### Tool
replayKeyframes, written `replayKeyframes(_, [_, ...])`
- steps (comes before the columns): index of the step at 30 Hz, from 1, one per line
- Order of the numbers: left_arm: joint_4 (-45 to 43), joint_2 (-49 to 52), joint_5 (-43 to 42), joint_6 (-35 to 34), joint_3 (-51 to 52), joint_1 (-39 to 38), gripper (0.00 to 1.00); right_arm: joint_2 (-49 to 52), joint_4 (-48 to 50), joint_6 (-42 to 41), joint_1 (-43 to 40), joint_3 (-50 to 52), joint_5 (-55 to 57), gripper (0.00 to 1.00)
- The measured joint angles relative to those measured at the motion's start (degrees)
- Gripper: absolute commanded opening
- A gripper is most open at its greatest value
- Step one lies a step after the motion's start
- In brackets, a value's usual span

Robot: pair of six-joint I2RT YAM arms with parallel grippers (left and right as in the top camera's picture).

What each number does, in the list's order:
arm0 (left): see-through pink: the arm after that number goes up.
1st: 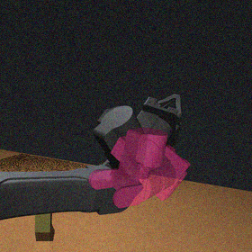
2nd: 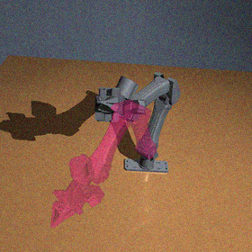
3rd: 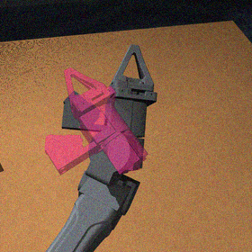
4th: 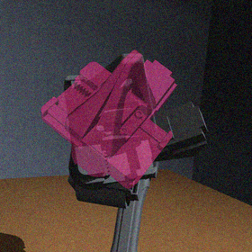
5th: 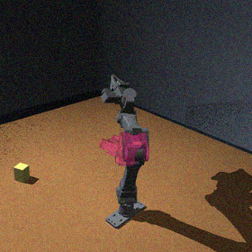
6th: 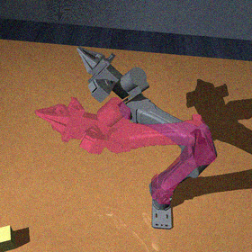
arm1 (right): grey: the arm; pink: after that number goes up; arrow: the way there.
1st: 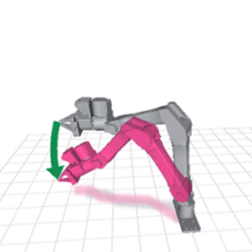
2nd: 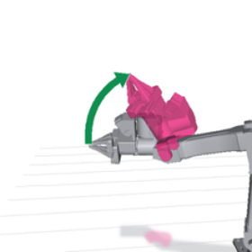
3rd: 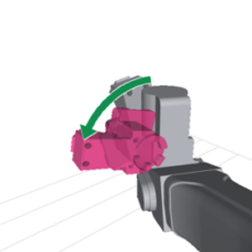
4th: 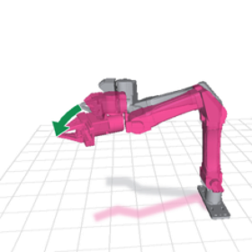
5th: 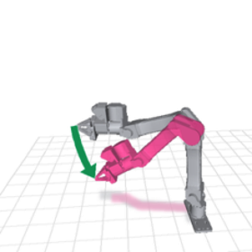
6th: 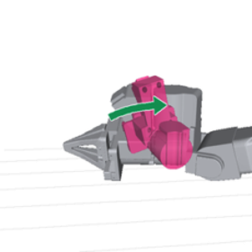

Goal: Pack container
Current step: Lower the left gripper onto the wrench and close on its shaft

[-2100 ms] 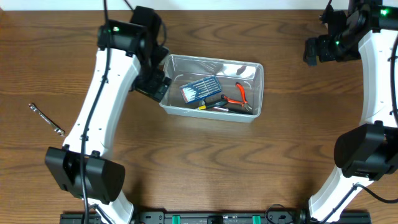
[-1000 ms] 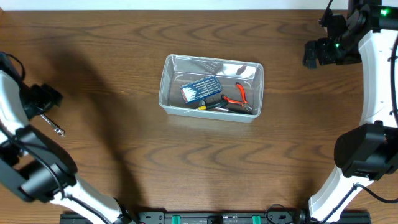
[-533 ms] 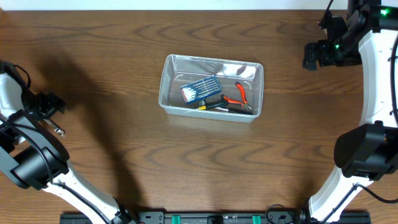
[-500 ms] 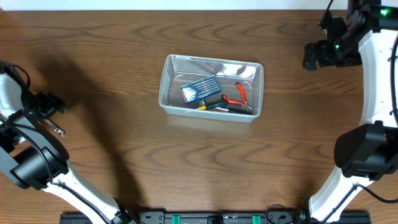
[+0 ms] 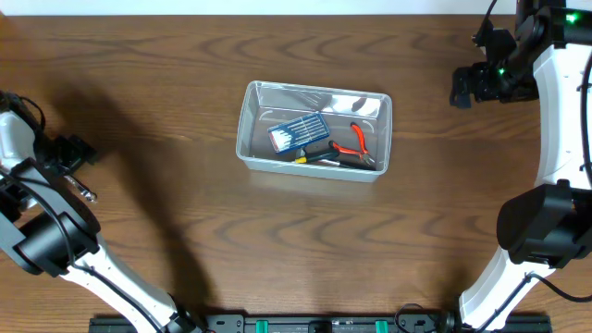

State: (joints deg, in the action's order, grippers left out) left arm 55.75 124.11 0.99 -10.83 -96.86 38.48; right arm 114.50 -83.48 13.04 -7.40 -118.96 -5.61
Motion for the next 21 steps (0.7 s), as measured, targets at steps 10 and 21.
replayKeyframes(10, [-2.4,0.1,-0.9,0.3,0.0,1.0,0.98,0.0,-0.7,0.0,0.0,0.0,0.0,0.99])
replayKeyframes(21, [-3.5,4.0,-2.4,0.3,0.0,1.0,0.98,0.0,-1.4,0.0,0.0,0.0,0.0,0.99])
